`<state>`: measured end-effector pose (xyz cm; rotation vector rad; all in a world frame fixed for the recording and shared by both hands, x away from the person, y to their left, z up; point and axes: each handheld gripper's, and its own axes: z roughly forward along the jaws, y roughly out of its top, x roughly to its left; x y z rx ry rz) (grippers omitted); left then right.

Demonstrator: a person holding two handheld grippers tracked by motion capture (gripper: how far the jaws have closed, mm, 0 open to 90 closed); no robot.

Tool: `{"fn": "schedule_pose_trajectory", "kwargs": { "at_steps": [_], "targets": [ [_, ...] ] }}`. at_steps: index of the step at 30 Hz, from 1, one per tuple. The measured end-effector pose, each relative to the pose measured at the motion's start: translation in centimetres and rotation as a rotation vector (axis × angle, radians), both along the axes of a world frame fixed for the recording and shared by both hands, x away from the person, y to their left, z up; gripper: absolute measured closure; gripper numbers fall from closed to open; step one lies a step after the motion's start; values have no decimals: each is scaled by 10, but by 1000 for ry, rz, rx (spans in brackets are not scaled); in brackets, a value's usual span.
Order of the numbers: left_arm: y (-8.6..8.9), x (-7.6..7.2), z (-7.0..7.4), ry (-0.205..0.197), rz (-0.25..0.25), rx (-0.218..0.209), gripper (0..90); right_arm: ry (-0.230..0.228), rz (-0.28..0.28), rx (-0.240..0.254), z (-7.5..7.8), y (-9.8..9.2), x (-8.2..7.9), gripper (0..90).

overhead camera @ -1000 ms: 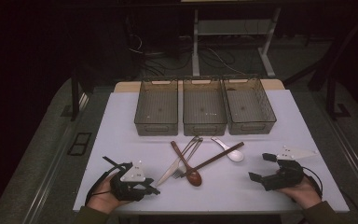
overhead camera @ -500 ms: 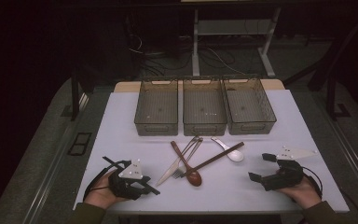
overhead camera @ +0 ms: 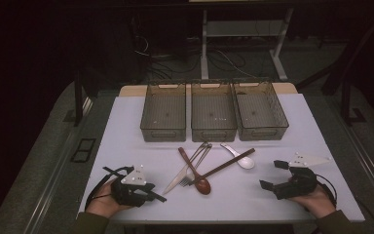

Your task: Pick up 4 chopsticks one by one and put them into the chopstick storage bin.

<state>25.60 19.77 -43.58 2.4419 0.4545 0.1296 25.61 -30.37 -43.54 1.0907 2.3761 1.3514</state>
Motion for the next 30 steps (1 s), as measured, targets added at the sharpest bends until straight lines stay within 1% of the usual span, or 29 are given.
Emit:
{"fn": "schedule_pose_trajectory", "kwargs": {
  "at_steps": [7,10,11,13,16,23,30],
  "targets": [
    [3,1,0,-5,14,7,616,0,0,0,0,0,0,26],
    [6,1,1,-7,27,14,620,0,-1,0,0,0,0,26],
    [7,1,1,-6,39,9,619,0,0,0,0,0,0,26],
    [9,2,0,-4,44,3,621,0,-1,1,0,0,0,26],
    [9,3,1,-8,46,9,623,0,0,0,0,0,0,26],
    [13,4,0,-10,79,7,632,0,0,0,0,0,0,26],
    [12,9,0,-14,104,3,640,0,0,1,0,0,0,26]
  ]
}}
